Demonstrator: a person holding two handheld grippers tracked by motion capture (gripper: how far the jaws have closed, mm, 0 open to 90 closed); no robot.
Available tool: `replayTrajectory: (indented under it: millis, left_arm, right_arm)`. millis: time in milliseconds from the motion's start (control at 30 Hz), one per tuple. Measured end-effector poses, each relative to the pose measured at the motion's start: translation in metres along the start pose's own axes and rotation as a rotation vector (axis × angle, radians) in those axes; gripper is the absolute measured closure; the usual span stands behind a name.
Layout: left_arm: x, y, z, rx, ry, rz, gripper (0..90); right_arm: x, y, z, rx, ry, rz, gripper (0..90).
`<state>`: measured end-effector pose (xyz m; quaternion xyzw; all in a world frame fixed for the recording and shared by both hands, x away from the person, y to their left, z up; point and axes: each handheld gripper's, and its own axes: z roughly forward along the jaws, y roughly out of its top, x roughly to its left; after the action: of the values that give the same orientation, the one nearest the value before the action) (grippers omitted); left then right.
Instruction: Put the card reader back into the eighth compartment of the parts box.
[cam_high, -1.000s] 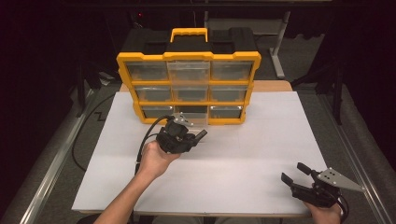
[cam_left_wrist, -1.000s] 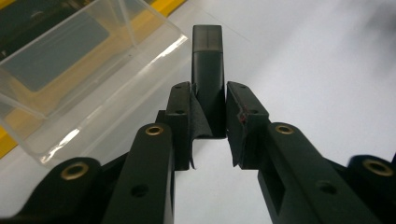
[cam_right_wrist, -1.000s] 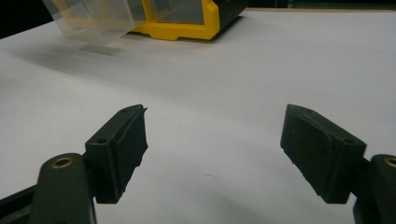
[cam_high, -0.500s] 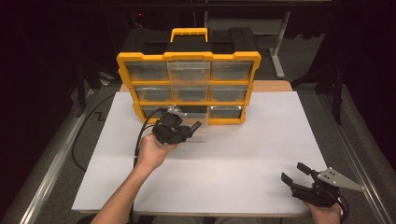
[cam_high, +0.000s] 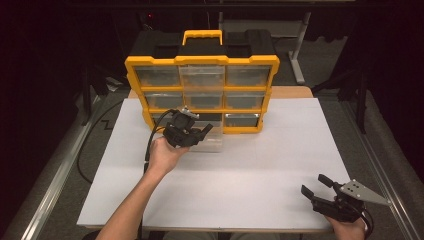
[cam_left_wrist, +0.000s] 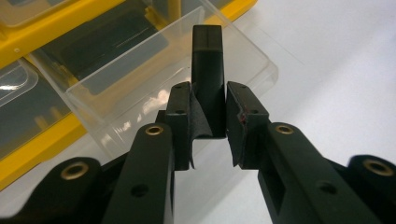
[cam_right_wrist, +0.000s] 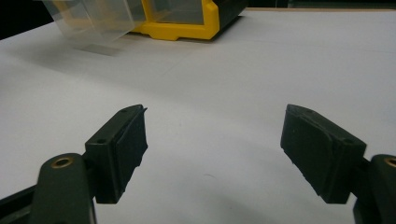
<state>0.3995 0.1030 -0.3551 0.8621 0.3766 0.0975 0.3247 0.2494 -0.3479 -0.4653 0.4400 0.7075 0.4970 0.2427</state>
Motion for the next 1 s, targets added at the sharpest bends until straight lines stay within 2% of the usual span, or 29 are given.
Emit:
replayTrajectory:
  millis: [300,433,533,567,700,833,1000]
  left_arm:
    - [0.010,0.000,0.005,0.007,0.013,-0.028,72.5]
    - [0.014,0.000,0.008,0.002,0.038,-0.038,72.0]
    - [0.015,-0.001,0.011,-0.003,0.047,-0.052,66.2]
    - [0.015,-0.001,0.010,0.005,0.042,-0.051,64.0]
    - [0.011,-0.001,0.008,-0.011,0.057,-0.045,56.3]
    - [0.005,-0.002,0.004,-0.014,0.046,-0.029,49.9]
    - [-0.004,-0.002,0.000,-0.027,0.038,-0.008,47.2]
  right_arm:
    - [0.000,0.000,0.000,0.003,0.000,0.001,22.7]
    - [0.001,0.000,0.001,0.005,0.001,0.001,22.7]
    - [0.000,0.000,0.000,0.003,0.001,-0.004,22.7]
    - [0.000,0.000,0.000,0.003,0.001,-0.004,22.7]
    - [0.000,0.000,0.000,0.003,0.002,-0.002,22.7]
    - [0.001,0.000,0.000,0.002,0.001,-0.002,22.7]
    - [0.000,0.000,0.000,0.000,0.000,-0.002,22.7]
